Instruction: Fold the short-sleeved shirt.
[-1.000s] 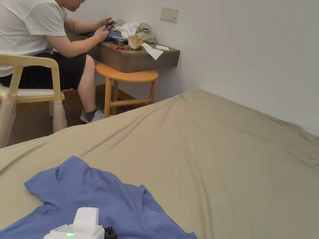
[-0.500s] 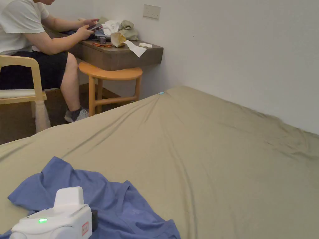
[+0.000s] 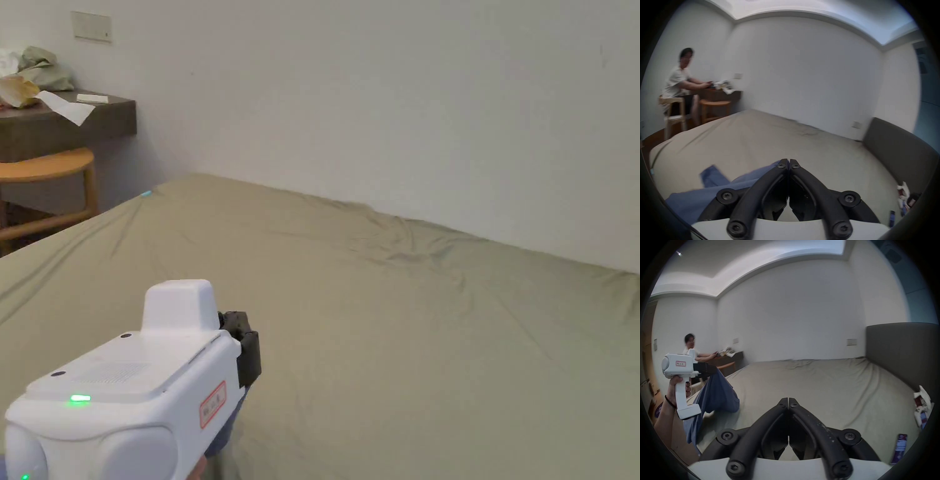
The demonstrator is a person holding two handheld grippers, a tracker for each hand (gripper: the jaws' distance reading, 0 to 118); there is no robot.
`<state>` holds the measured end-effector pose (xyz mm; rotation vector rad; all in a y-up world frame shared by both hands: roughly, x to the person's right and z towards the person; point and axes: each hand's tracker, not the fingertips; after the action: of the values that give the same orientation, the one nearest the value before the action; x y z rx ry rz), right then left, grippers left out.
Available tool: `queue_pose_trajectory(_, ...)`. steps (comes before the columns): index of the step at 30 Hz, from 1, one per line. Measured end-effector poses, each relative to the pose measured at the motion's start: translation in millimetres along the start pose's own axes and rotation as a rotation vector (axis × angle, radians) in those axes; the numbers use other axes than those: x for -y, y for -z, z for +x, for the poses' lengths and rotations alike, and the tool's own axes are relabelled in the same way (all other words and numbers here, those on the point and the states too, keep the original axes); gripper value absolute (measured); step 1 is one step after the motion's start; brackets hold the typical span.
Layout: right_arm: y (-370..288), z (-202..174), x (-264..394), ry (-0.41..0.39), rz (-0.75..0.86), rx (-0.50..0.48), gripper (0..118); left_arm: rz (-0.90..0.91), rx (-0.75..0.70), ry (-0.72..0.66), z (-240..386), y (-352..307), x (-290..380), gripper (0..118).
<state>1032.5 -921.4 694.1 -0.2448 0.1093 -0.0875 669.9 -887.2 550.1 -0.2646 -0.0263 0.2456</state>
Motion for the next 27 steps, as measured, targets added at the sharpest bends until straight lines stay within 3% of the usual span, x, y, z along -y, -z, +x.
queue_pose_trajectory(9,-97.9,81.2,-0.8,0.070,0.107,0.331,1,-0.001,0.554,0.161,191.0,-42.8,27.3,0)
queue_pose_trajectory(12,-118.6,96.4,3.3,0.093,0.118,0.387,1,-0.096,0.644,0.204,246.3,-41.8,53.4,0)
queue_pose_trajectory(17,-132.1,113.4,10.5,0.113,0.097,0.426,1,-0.297,0.830,0.153,314.4,-45.9,101.4,0)
queue_pose_trajectory(22,-128.5,122.1,17.6,0.126,0.071,0.441,1,-0.394,0.908,0.284,371.9,-49.4,157.6,0)
queue_pose_trajectory(27,-126.0,125.6,25.2,0.116,0.018,0.440,1,-0.567,0.804,0.404,399.0,-12.1,233.5,0)
